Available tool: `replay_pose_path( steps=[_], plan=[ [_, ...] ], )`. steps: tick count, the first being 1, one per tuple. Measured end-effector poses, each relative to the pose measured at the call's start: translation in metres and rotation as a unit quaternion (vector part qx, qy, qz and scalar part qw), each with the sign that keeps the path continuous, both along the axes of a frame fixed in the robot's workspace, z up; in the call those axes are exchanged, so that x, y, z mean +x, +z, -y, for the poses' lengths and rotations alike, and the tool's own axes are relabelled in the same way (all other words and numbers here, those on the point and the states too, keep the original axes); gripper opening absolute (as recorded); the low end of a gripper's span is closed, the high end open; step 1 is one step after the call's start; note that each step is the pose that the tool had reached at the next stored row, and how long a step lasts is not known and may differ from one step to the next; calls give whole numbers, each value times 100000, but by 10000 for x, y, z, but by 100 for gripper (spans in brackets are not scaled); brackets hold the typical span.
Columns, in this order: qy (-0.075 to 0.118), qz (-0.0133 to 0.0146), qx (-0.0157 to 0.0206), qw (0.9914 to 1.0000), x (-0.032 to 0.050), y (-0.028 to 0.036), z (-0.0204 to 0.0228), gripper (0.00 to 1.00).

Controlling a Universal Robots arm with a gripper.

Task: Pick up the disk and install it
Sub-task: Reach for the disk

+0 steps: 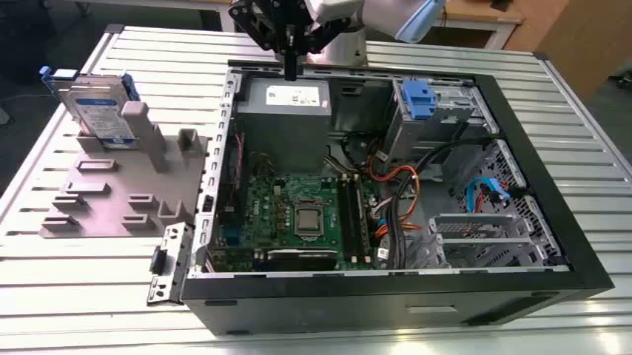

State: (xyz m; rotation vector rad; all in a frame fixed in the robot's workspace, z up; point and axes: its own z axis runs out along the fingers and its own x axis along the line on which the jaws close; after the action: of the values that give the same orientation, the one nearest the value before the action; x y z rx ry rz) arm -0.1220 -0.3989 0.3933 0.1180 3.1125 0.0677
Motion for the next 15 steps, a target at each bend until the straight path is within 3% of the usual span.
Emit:
replay_pose_path(
  steps=[15],
  plan=[
    [0,4,2,100000,-25,-1,0,11]
  ],
)
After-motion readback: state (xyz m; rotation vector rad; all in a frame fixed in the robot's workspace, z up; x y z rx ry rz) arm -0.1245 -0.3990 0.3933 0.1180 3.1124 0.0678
